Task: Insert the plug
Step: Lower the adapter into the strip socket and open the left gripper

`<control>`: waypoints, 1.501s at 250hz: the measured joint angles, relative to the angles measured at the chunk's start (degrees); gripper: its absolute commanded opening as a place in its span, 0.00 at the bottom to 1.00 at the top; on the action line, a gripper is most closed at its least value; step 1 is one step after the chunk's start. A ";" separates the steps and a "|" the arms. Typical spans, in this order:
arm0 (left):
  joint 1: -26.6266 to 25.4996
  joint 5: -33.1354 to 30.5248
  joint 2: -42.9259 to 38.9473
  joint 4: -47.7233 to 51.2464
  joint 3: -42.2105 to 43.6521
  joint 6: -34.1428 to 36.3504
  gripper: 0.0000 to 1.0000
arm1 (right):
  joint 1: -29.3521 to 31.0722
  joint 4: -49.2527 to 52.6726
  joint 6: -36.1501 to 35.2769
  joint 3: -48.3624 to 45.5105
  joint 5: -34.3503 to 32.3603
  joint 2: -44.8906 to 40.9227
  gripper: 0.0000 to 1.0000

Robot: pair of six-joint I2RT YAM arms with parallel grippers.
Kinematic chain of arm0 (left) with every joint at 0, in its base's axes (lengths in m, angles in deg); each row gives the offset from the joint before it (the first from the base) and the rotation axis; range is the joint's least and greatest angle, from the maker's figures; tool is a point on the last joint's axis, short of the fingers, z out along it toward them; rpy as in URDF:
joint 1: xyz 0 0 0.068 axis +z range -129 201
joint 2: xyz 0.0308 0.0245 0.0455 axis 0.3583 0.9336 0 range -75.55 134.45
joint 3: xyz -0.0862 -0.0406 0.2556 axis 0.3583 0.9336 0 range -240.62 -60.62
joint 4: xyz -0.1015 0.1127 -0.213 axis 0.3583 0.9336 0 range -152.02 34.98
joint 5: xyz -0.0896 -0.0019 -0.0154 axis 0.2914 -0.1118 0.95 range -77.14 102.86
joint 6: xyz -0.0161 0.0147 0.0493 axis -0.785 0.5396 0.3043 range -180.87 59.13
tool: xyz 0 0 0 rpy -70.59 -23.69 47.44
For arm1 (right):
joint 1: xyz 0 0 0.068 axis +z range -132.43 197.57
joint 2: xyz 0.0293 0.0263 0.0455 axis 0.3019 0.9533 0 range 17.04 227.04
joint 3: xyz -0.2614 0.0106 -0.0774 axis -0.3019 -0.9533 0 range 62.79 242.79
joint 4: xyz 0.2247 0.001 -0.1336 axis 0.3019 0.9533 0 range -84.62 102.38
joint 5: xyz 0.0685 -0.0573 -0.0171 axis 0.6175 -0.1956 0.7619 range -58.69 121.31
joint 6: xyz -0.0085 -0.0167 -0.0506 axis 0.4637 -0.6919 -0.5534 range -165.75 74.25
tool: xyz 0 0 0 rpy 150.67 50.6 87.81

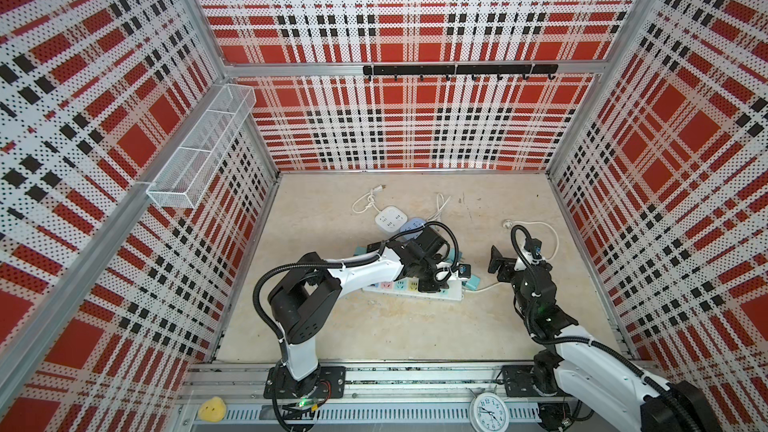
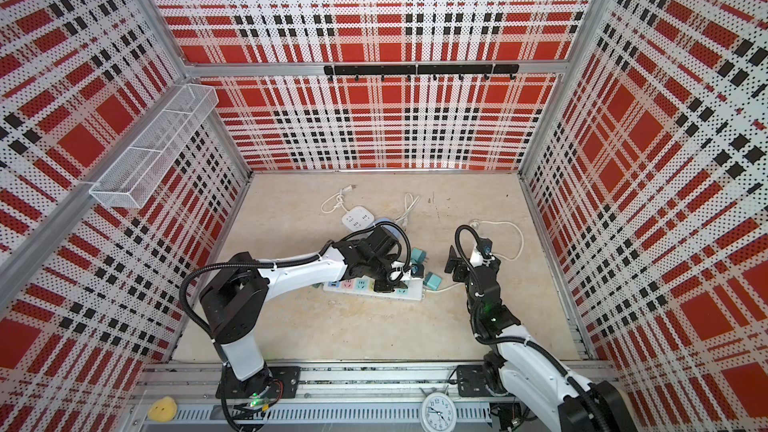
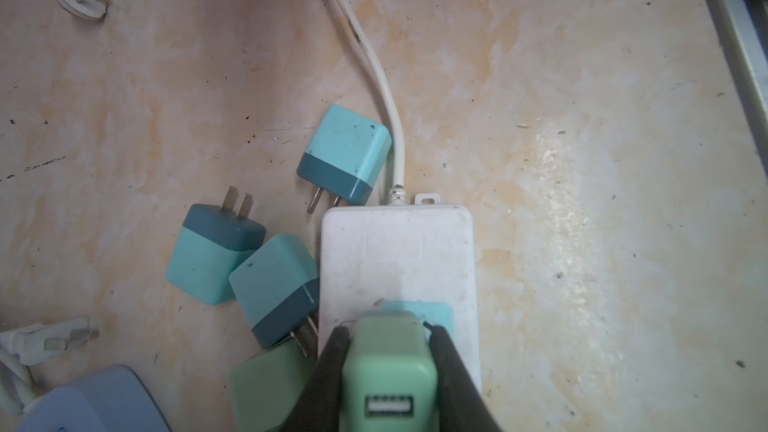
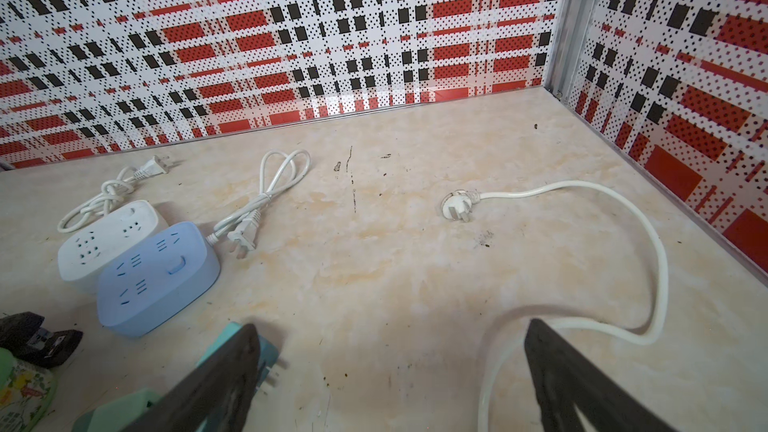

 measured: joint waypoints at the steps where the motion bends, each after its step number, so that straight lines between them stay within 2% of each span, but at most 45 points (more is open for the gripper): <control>1: 0.00 0.00 0.00 0.00 0.00 0.00 0.00 | 0.00 0.00 0.00 0.00 0.00 0.00 1.00; 163: 0.66 2.08 2.43 2.84 -2.62 -0.07 0.00 | 0.00 -0.04 0.00 0.31 0.04 0.96 1.00; 256: 2.93 5.49 4.92 3.37 -3.93 -3.34 0.00 | 0.00 -0.02 0.00 1.11 0.15 1.97 1.00; 375: 3.13 5.53 5.22 3.17 -3.93 -4.68 0.00 | 0.00 0.00 0.00 1.60 0.39 3.80 1.00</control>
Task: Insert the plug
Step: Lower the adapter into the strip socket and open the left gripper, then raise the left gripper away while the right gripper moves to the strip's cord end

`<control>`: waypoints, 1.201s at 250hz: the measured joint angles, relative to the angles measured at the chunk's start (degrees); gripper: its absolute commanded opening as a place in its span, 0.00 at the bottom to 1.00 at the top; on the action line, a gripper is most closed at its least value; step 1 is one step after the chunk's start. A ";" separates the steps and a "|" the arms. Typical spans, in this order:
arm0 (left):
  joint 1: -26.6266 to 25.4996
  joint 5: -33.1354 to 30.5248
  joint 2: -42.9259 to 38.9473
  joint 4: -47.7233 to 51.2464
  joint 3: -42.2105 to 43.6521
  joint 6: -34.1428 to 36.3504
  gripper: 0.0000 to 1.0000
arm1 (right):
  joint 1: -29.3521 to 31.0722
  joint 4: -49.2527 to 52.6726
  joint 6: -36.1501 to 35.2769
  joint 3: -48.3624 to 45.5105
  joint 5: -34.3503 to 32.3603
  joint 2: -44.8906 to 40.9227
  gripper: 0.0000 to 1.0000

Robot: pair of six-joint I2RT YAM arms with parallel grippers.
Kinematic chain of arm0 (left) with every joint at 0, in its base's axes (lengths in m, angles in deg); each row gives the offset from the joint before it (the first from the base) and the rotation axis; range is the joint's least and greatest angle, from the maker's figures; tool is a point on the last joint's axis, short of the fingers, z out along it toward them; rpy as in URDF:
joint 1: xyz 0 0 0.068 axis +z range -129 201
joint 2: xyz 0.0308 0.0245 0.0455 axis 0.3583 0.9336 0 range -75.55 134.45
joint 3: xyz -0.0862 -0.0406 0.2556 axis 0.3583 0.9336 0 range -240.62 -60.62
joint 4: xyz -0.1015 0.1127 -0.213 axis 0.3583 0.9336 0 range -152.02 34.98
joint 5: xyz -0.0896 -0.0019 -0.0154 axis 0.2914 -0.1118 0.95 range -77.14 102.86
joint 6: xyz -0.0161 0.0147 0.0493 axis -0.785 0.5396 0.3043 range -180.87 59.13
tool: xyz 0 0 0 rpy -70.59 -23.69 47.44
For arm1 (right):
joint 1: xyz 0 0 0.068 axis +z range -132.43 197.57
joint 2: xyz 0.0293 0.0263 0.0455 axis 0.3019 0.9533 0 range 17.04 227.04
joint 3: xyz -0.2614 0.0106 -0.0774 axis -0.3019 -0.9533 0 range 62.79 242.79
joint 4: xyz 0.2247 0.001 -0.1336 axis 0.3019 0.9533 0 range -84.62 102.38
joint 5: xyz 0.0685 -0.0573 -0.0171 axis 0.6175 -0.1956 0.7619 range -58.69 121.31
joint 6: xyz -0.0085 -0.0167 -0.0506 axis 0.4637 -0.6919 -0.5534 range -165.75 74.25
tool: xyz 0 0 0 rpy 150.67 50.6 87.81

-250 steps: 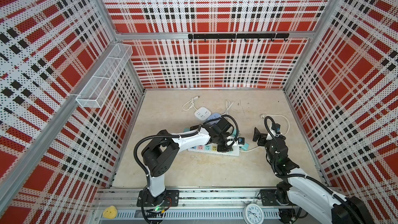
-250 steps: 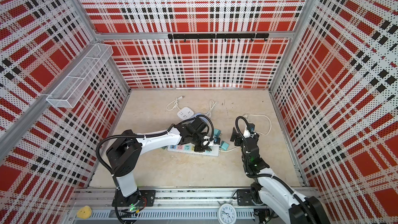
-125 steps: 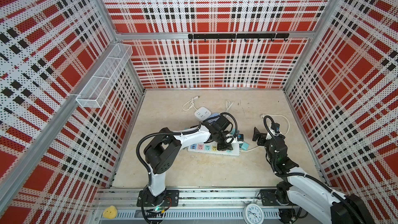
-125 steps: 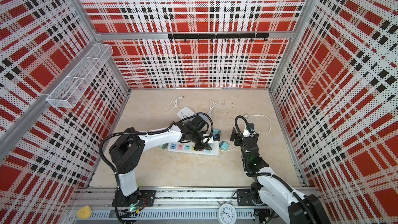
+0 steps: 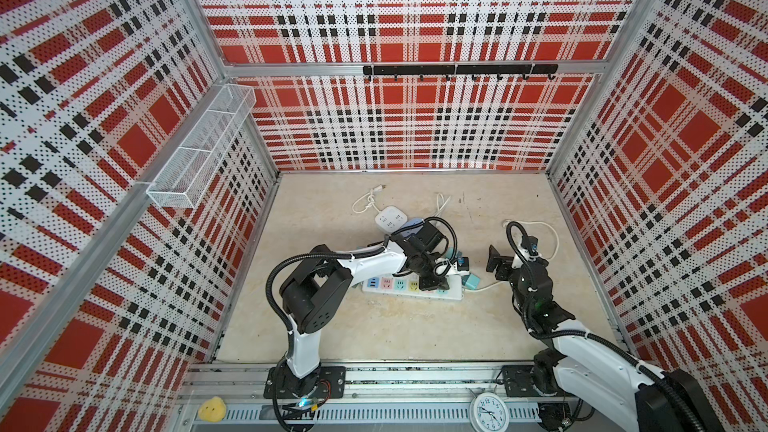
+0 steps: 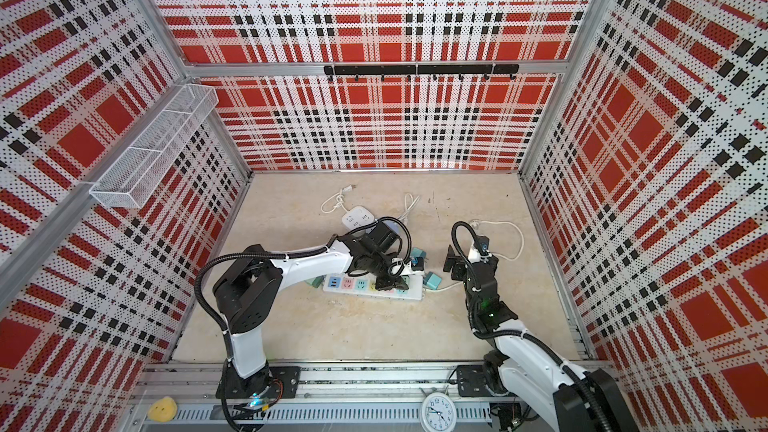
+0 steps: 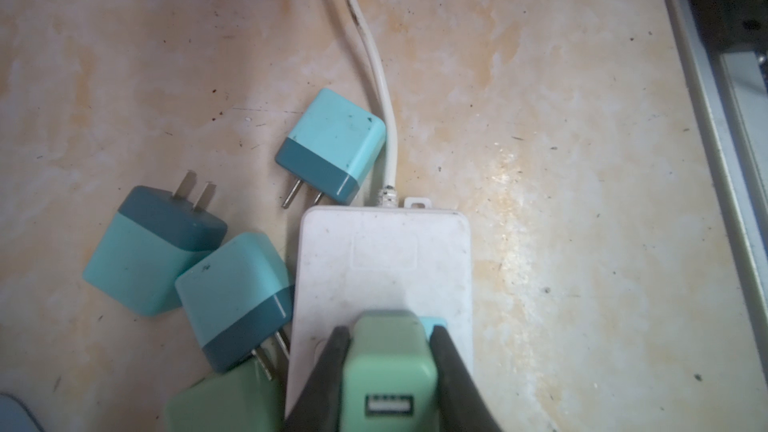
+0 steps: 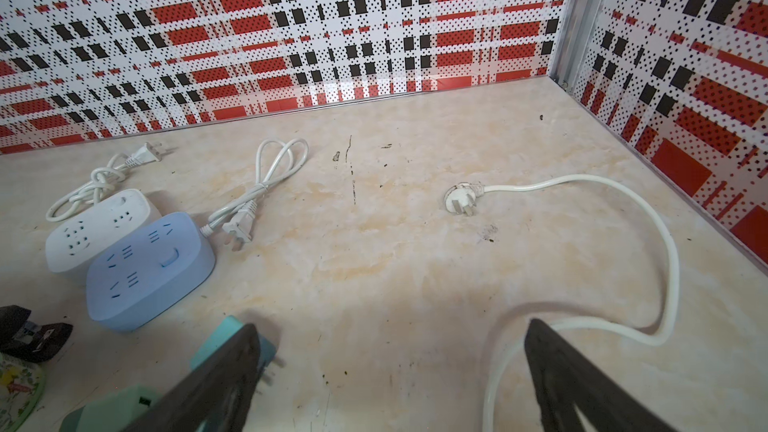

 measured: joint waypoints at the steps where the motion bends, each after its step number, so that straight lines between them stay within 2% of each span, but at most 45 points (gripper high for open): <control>1: 0.00 0.00 0.00 0.00 0.00 0.00 0.00 | 0.00 0.00 0.00 0.00 0.00 0.00 1.00; 21: -0.07 -0.20 0.00 -0.02 0.00 -0.24 0.00 | 0.00 0.00 0.00 0.00 0.02 0.00 1.00; 32: -0.13 -0.39 0.00 -0.04 0.00 -0.39 0.18 | 0.00 0.00 0.00 0.00 0.02 0.00 1.00; 33: -0.13 -0.39 0.00 -0.04 0.00 -0.39 0.22 | 0.00 0.00 0.00 0.00 0.02 0.00 1.00; 35: -0.15 -0.44 0.00 -0.07 0.00 -0.42 0.40 | 0.00 0.00 0.00 0.00 0.02 0.00 1.00; 38: -0.17 -0.52 0.00 -0.07 0.00 -0.55 0.86 | 0.00 0.00 0.00 0.00 0.02 0.00 1.00; 40: -0.20 -0.59 0.00 -0.09 0.00 -0.63 0.97 | 0.00 0.00 0.00 0.00 0.02 0.00 1.00; 42: -0.22 -0.63 0.00 -0.09 0.00 -0.66 1.00 | 0.00 0.00 -0.02 0.00 0.02 0.00 1.00; 119: -0.17 -6.38 -0.28 0.17 -0.02 -2.08 0.99 | 0.00 0.00 -0.02 0.00 0.11 0.00 1.00; 153: -1.60 -8.35 -5.42 -0.13 1.33 -2.40 0.99 | 0.00 0.00 -0.02 0.00 0.20 0.00 1.00; 188: -5.38 -13.31 -16.20 -4.11 7.23 -4.04 0.99 | 0.00 0.00 -0.02 0.00 0.48 -0.02 1.00; 217: -7.78 -18.23 -27.56 -10.93 17.55 -7.41 0.99 | 0.00 -0.02 -0.04 0.00 1.05 -0.35 1.00; 267: -7.30 -28.79 -46.27 -19.78 35.63 -15.54 0.99 | 0.00 0.00 -0.09 0.00 2.34 -0.74 1.00; 300: -4.28 -37.99 -60.26 -25.55 46.38 -22.91 0.99 | 0.00 2.43 -0.07 1.09 3.06 -0.96 1.00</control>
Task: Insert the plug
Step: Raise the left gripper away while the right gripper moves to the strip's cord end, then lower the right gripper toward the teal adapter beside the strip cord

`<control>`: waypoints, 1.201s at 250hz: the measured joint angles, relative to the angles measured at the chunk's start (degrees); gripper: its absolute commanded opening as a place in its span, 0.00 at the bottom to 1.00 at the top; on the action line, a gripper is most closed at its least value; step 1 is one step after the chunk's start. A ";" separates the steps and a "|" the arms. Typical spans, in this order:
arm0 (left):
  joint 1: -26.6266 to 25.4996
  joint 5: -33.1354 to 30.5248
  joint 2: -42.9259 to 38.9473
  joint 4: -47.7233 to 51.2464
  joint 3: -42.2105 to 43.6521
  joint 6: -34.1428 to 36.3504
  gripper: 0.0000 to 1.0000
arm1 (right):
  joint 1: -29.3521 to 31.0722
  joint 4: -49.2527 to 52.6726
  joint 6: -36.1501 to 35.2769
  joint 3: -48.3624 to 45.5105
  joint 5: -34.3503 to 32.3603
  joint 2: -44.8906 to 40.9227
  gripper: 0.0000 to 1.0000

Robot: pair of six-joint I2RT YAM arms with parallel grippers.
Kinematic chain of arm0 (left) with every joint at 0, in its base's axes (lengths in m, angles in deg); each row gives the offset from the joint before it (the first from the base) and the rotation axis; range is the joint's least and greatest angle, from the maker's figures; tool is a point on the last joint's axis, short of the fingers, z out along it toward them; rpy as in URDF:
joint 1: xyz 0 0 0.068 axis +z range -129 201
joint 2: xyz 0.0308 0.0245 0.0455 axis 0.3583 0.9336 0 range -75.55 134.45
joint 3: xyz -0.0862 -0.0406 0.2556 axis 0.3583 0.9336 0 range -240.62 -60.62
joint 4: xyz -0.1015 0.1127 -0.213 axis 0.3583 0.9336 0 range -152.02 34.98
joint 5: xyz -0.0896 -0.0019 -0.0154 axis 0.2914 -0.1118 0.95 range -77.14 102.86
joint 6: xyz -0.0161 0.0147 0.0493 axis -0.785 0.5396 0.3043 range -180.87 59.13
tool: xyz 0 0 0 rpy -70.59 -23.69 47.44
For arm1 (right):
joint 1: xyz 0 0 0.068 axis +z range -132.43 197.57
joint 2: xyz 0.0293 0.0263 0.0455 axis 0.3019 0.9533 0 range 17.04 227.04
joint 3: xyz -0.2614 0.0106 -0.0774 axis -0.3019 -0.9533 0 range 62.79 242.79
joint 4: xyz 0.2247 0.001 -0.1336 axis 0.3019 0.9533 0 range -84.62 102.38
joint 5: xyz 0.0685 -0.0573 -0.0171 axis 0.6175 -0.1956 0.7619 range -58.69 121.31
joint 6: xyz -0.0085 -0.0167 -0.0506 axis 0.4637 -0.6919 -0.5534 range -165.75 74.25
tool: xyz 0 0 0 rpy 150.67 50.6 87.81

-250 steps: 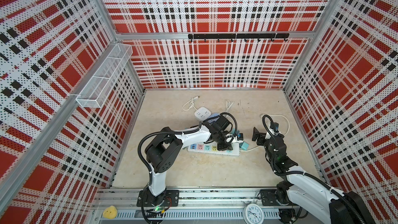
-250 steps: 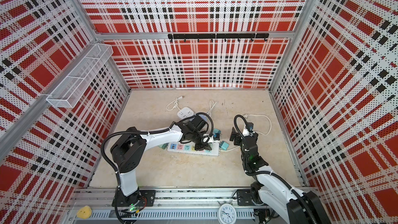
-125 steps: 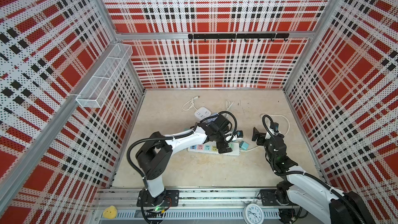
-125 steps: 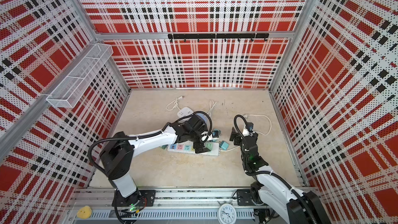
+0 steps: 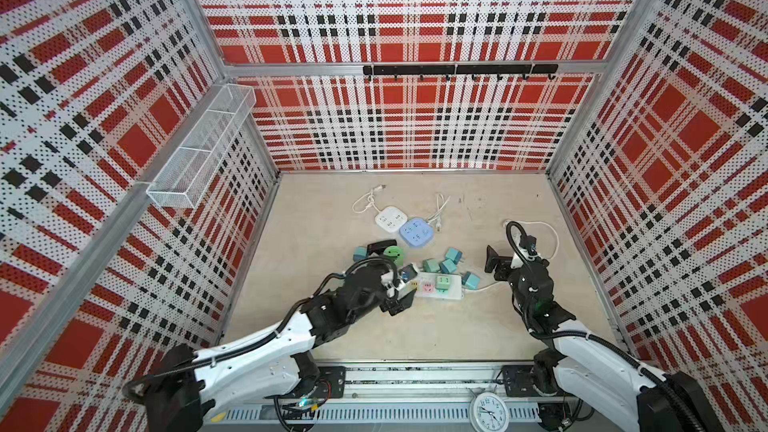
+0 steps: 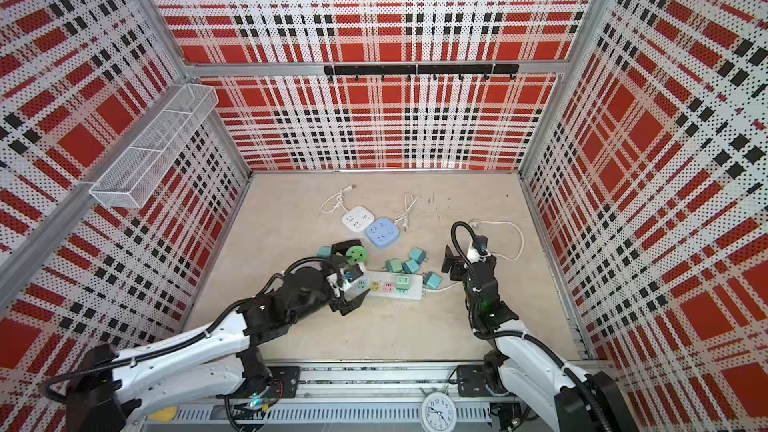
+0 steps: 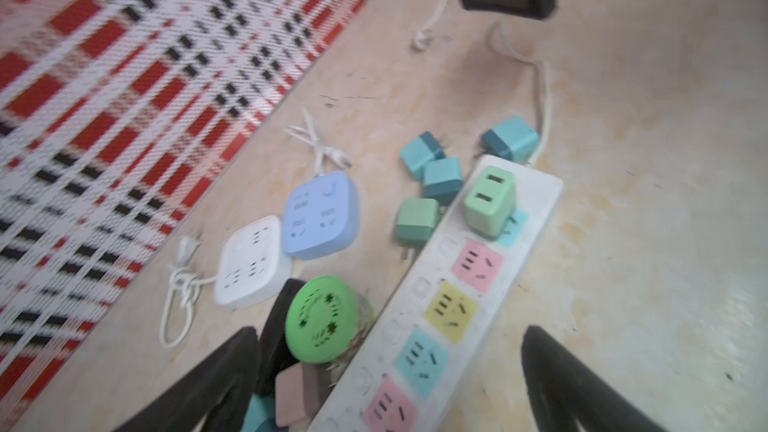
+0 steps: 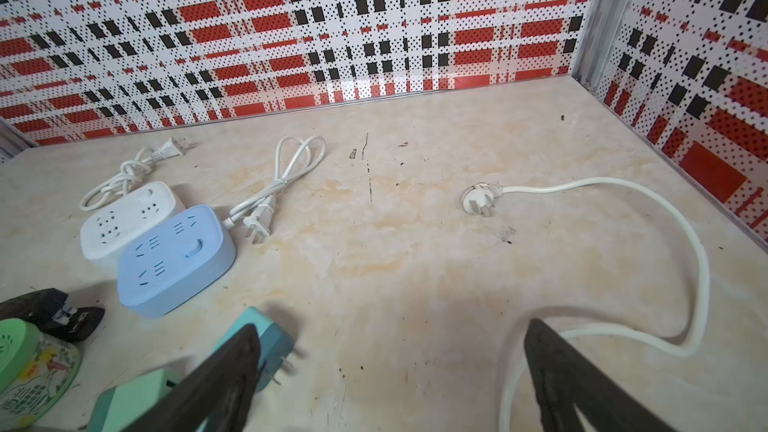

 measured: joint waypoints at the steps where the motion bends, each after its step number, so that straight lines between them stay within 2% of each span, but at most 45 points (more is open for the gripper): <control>1: 0.24 -0.42 -0.50 -0.17 0.35 -0.31 0.99 | 0.00 0.24 0.04 0.17 0.00 0.00 1.00; 27: 6.78 -5.75 -10.29 -4.04 7.21 -7.50 0.99 | 0.02 5.60 0.28 3.63 0.63 -0.02 1.00; 63: 16.11 -8.37 -20.13 -7.04 15.28 -16.81 0.99 | 0.46 9.86 1.60 5.64 3.61 -2.40 1.00; 112: 23.04 -8.07 -25.42 -14.75 25.44 -25.16 0.99 | 2.29 16.98 6.60 4.55 6.67 -10.45 0.98; 153: 24.70 -6.62 -25.59 -16.79 26.23 -28.24 0.99 | 6.01 22.51 9.81 5.11 7.93 -11.02 0.93; 191: 24.70 -5.11 -23.67 -19.08 26.23 -28.89 0.99 | 11.30 27.32 11.78 7.30 7.93 -5.95 0.90; 241: 24.70 -3.98 -17.59 -20.22 25.97 -29.31 0.99 | 14.58 32.15 13.68 10.27 7.72 0.85 0.84; 300: 23.61 -3.58 -8.81 -21.86 22.80 -29.05 0.99 | 17.99 34.77 16.57 10.34 6.75 1.97 0.81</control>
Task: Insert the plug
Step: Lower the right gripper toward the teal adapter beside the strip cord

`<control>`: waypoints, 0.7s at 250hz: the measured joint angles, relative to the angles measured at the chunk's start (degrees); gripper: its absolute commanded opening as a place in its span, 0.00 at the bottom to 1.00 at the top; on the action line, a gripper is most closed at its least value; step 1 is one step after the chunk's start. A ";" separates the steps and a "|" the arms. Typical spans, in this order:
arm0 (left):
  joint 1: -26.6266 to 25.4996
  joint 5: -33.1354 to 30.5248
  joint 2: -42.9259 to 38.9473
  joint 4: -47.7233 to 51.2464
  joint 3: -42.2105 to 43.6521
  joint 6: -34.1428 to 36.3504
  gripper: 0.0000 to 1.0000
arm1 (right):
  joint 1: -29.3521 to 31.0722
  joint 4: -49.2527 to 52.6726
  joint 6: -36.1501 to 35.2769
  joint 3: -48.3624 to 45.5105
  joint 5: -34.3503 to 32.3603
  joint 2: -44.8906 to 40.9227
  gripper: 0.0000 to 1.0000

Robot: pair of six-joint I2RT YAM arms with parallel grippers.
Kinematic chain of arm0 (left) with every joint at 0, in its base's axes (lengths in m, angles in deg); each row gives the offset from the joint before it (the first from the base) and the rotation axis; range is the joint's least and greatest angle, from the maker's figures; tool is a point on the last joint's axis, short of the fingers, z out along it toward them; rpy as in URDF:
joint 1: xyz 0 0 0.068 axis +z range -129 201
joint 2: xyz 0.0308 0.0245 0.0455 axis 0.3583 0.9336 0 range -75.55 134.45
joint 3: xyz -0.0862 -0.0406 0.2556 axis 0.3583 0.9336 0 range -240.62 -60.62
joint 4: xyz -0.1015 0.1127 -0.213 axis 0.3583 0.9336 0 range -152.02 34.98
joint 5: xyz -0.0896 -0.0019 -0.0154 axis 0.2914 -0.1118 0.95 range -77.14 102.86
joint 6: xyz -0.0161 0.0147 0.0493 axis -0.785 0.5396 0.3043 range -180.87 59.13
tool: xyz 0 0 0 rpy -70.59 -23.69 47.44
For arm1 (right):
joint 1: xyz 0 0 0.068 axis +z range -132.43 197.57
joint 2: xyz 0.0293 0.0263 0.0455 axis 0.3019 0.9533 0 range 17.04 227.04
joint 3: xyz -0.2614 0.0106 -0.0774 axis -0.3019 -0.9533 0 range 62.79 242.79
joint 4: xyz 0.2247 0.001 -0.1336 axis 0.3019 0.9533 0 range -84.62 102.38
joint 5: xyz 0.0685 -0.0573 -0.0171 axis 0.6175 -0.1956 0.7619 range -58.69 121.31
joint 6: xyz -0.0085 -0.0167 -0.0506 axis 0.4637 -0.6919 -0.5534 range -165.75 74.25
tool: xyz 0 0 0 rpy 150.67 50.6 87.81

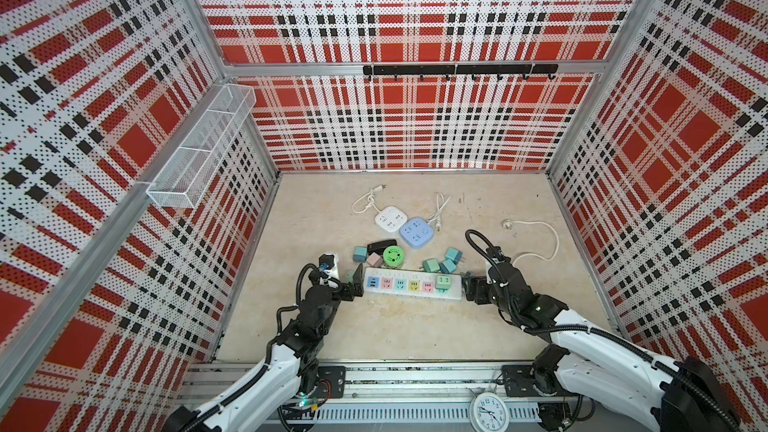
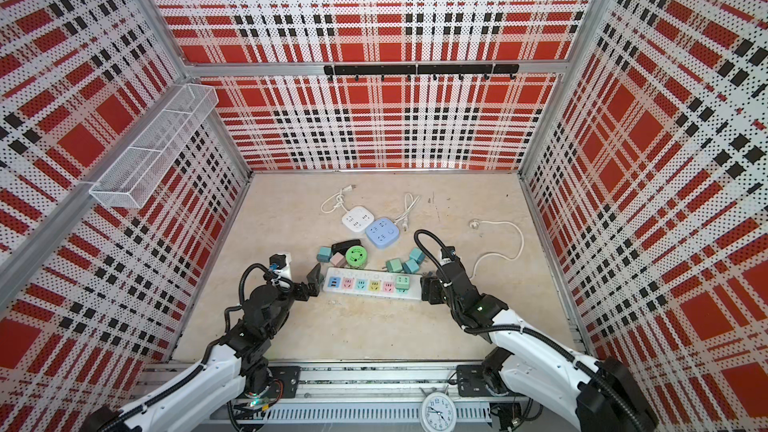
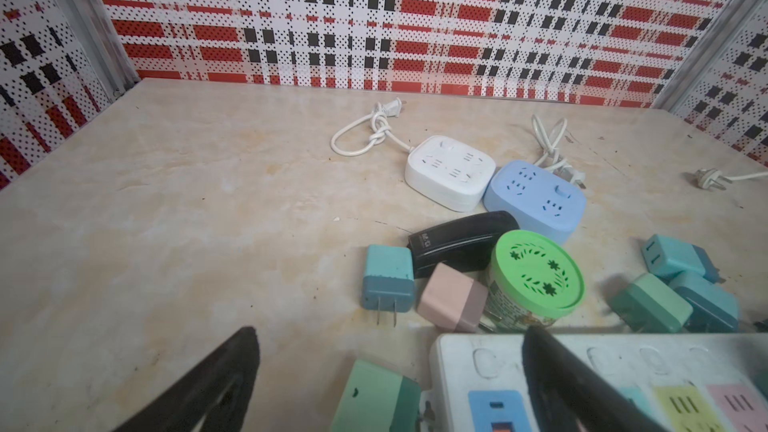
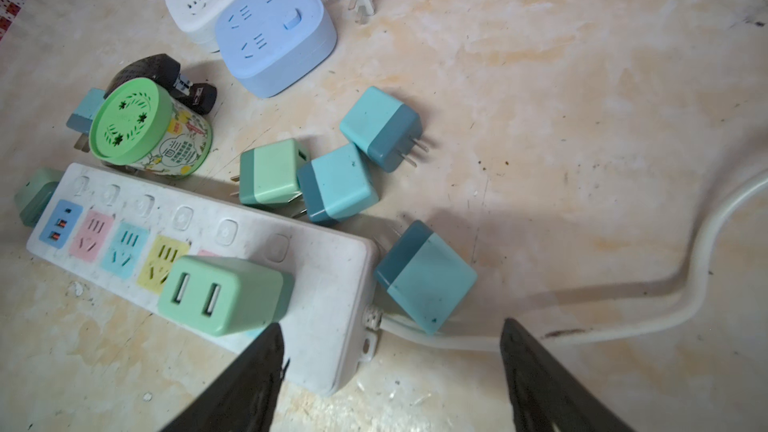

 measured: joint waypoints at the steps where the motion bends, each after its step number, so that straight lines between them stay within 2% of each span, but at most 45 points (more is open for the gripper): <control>1: -0.09 -0.02 0.24 0.00 -0.11 0.02 0.99 | 0.11 0.07 0.02 0.00 -0.04 0.00 0.81; 84: -3.34 -1.36 3.96 -1.36 -1.66 2.05 0.99 | 6.62 5.64 4.94 -0.04 -5.46 1.44 0.78; 150: -3.54 -1.55 3.96 -1.51 -1.66 2.32 0.99 | 7.21 6.19 7.67 -0.09 -8.83 6.05 0.76; 175: -3.54 -1.55 3.98 -1.60 -1.66 2.36 0.99 | 7.21 6.14 7.85 -0.02 -9.18 8.96 0.72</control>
